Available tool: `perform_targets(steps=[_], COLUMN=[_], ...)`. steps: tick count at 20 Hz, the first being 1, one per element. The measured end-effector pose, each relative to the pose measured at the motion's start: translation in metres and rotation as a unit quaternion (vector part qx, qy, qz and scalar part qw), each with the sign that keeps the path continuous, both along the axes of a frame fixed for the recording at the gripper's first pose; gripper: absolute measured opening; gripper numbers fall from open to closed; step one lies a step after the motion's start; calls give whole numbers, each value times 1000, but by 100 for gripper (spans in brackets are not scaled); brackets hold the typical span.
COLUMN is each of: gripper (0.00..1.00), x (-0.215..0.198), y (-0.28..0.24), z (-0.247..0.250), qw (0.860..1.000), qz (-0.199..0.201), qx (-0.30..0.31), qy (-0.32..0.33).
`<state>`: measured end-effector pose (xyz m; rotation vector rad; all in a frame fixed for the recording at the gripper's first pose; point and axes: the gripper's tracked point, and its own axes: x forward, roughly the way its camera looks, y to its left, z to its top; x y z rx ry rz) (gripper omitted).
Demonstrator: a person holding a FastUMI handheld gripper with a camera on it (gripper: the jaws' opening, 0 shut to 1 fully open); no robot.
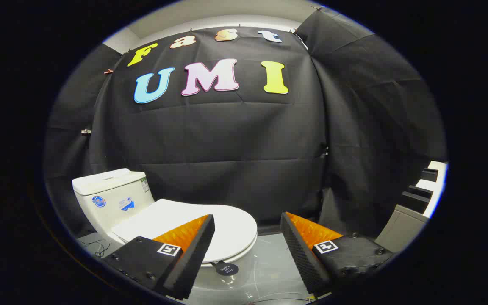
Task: Open the toilet lid.
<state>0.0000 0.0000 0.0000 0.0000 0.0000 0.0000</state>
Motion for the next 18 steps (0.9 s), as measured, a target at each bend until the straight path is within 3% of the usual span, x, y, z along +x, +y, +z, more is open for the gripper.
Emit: perform_targets(steps=[18], gripper=[98], x=[3], y=[3], z=[-21], qw=[1000], qz=[7], qx=[8], qy=[28])
